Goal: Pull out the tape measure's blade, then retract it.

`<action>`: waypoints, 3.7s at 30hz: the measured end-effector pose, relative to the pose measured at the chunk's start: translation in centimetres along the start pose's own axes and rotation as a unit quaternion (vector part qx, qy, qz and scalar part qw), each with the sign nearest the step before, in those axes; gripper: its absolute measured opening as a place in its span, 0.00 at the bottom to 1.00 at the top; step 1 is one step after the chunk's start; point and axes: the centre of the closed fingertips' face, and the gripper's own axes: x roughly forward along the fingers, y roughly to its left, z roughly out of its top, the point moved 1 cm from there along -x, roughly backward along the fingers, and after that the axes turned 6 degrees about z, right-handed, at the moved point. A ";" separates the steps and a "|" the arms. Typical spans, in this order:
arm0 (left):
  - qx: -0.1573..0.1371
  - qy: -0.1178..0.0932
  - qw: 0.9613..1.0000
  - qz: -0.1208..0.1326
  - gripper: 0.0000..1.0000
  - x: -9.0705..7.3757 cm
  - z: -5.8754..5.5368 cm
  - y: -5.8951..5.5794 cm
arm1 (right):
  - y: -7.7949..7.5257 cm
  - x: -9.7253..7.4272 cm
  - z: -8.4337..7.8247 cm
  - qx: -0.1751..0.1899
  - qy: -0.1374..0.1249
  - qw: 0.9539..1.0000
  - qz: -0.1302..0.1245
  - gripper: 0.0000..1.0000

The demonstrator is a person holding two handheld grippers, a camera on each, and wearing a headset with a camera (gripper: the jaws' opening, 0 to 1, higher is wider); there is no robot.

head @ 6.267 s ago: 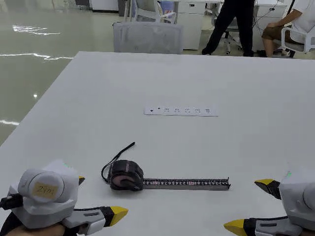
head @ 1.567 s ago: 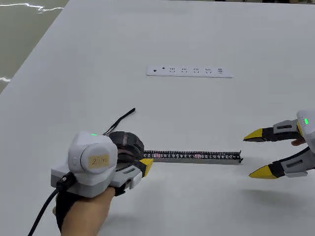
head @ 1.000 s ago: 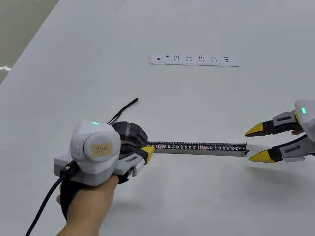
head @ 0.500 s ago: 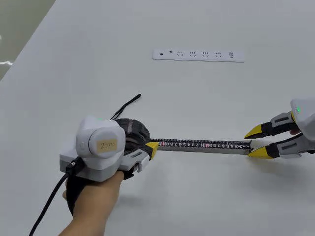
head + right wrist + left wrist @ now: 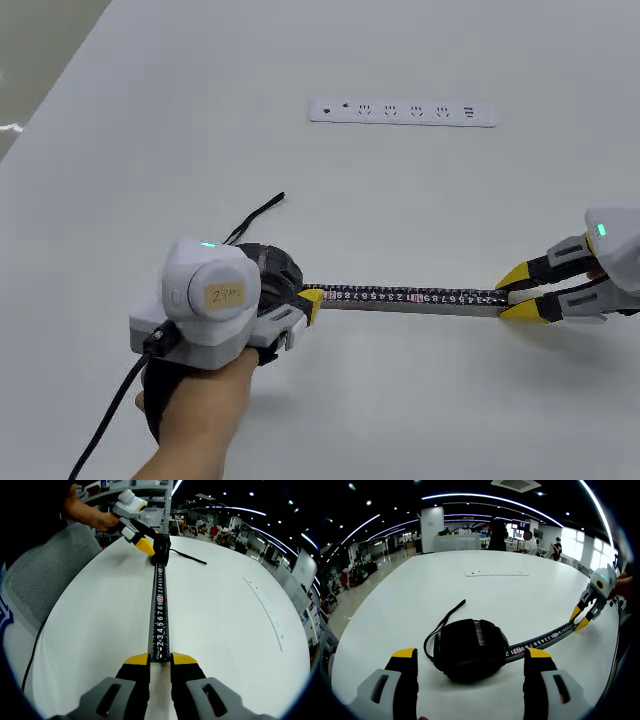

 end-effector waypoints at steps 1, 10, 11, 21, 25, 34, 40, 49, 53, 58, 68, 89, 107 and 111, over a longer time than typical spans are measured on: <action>0.000 0.000 1.000 0.001 0.84 0.0 0.0 0.0 | 0.0 0.0 0.0 0.001 0.000 1.000 0.000 0.14; -0.025 -0.004 1.000 0.008 0.80 0.5 0.4 -0.3 | 0.1 0.0 0.0 -0.003 0.006 1.000 -0.002 0.14; -0.030 -0.005 0.999 0.010 0.80 0.6 0.4 -0.3 | 0.0 0.0 -0.1 -0.003 0.006 1.000 -0.002 0.14; -0.061 0.000 0.998 0.016 0.77 1.2 0.3 -0.4 | -0.1 0.0 -0.1 -0.008 0.013 1.000 -0.002 0.14; -0.082 -0.007 0.996 0.020 0.73 1.3 0.6 -0.4 | 0.0 0.0 -0.1 -0.011 0.015 1.000 -0.002 0.14; -0.108 -0.005 0.994 0.031 0.70 1.6 0.6 -0.3 | 0.0 0.0 0.0 -0.013 0.018 1.000 -0.003 0.14; -0.115 -0.002 0.993 0.037 0.66 1.7 0.4 -0.1 | -0.1 0.0 -0.2 -0.012 0.020 1.000 -0.003 0.14; -0.112 0.000 0.993 0.039 0.67 2.0 0.5 -0.4 | -0.2 0.1 -0.3 -0.012 0.020 1.000 -0.005 0.14; -0.114 0.002 0.992 0.045 0.66 1.8 0.3 -0.4 | 0.0 0.0 0.0 -0.011 0.020 1.000 -0.006 0.14; -0.112 0.012 0.992 0.048 0.65 1.6 0.2 -0.3 | -0.1 0.0 -0.1 -0.012 0.022 1.000 -0.007 0.14; -0.103 0.007 0.993 0.065 0.62 1.6 0.1 -0.1 | -0.3 -0.1 -0.3 -0.011 0.023 1.000 -0.009 0.14; -0.104 0.008 0.993 0.062 0.61 1.7 0.1 0.0 | -0.2 -0.3 0.0 -0.012 0.021 1.000 -0.010 0.14; -0.104 0.012 0.993 0.059 0.62 1.7 0.1 0.2 | -0.2 -0.1 0.3 -0.012 0.021 1.000 -0.005 0.14; -0.104 0.011 0.993 0.059 0.62 1.7 0.1 0.2 | -0.2 0.0 0.3 -0.013 0.021 1.000 -0.005 0.14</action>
